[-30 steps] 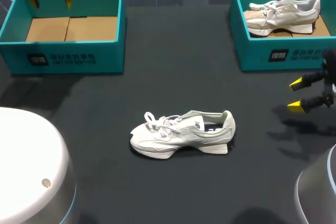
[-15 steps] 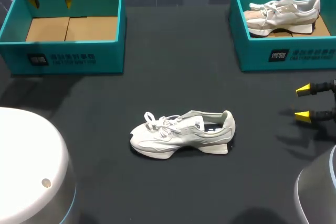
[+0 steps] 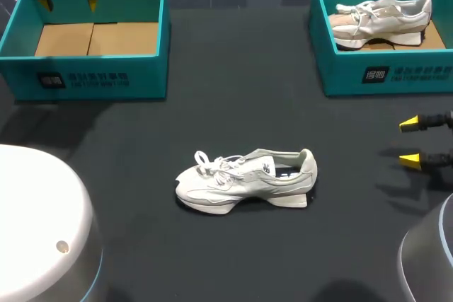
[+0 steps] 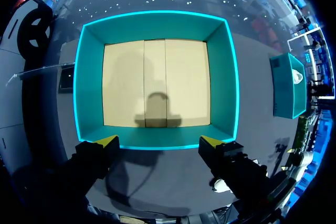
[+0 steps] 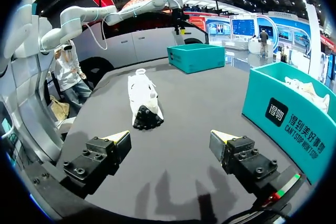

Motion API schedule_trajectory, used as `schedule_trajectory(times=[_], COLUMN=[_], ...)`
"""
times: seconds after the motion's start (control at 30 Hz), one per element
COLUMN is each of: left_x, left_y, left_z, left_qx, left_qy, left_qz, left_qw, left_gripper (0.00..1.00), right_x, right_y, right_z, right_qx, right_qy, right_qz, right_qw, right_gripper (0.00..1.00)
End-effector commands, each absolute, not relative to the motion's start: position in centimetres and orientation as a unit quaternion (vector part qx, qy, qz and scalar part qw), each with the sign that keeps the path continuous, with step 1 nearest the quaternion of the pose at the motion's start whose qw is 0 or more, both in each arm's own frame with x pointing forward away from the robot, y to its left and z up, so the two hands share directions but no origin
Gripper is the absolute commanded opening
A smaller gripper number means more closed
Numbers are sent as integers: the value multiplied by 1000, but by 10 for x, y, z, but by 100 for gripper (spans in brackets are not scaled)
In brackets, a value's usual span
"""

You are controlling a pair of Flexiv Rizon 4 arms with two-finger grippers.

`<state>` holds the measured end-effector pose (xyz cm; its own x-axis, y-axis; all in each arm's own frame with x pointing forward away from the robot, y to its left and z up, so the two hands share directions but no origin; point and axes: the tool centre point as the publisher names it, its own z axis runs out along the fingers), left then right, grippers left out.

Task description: Take the shoe out of the shoebox, open the shoe tongue, remove and reinsert the insole, then place the shoe into the shoebox

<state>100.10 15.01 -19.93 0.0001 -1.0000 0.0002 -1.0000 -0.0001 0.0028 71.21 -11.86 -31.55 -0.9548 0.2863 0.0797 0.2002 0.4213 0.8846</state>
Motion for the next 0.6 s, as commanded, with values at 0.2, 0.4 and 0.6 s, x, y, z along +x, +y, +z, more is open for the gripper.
schedule_trajectory(times=[0.2, 0.4, 0.6], left_x=[1001, 1001, 1001], left_y=[150, 150, 150], left_z=[-199, -199, -199], left_qx=[707, 707, 707], left_qy=[-707, -707, -707], left_qz=[-1, -1, -1], left_qw=[1, 1, 1], left_gripper=[100, 100, 100], right_x=[704, 706, 708], right_y=[-113, -108, -104], right_z=[-330, -346, -352], right_qx=[75, 69, 63], right_qy=[836, 835, 835], right_qz=[540, 543, 544], right_qw=[63, 60, 60], right_gripper=[100, 100, 100])
